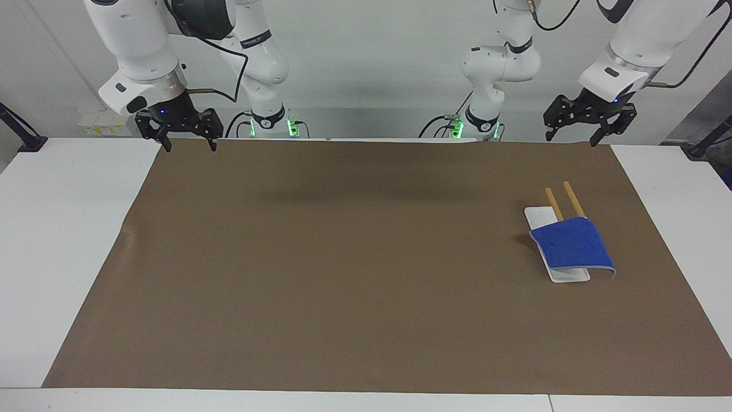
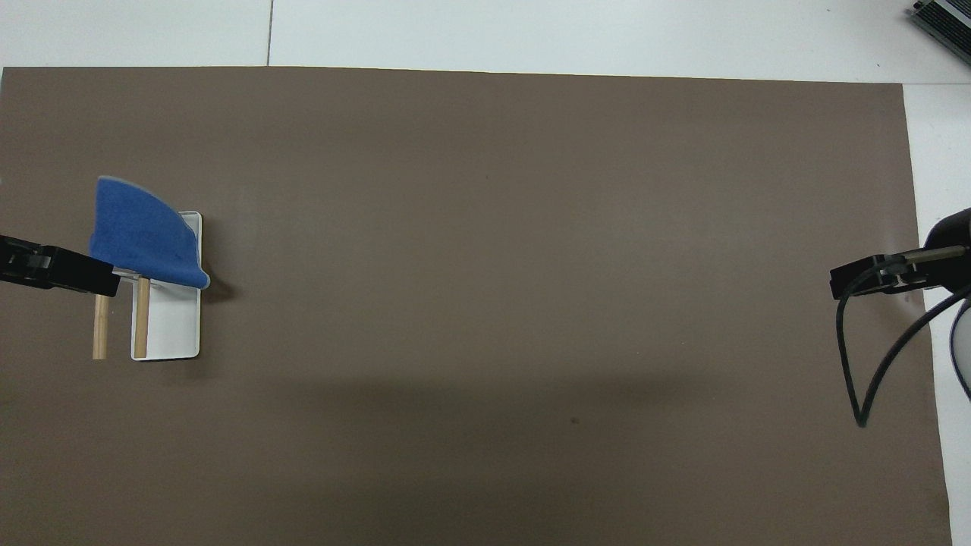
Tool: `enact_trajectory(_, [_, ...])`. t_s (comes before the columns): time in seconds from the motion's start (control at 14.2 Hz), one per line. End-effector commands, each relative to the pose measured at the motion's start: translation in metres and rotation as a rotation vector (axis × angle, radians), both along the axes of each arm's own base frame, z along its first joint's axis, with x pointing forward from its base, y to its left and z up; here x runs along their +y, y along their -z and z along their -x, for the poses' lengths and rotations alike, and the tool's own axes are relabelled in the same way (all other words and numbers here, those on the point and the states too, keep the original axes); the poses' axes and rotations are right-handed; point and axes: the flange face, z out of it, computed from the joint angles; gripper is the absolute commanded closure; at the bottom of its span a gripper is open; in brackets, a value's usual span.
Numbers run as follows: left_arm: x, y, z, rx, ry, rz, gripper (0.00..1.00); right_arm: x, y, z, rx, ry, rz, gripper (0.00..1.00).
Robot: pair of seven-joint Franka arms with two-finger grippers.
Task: Right arm passes towel to left arm to hang
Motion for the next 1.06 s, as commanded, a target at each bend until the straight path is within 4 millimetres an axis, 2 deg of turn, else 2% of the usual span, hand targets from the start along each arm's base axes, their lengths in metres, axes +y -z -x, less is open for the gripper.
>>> enact_trajectory(0.0, [0.0019,-0.0061,0.0065,0.01,0.013,0.0,0.0,0.0006,-0.0012,0.0046,-0.012,0.007,-0.011,0.0])
enact_trajectory(0.35, [-0.0035,-0.0027,0.0069,0.016,0.019,-0.003,0.0,0.0015,-0.0012,0.0046,-0.012,0.006,-0.012,0.0])
enact_trajectory(0.99, [-0.0003,-0.001,0.0075,0.012,0.014,-0.008,0.0,0.0014,-0.0012,0.0046,-0.012,0.006,-0.011,0.0])
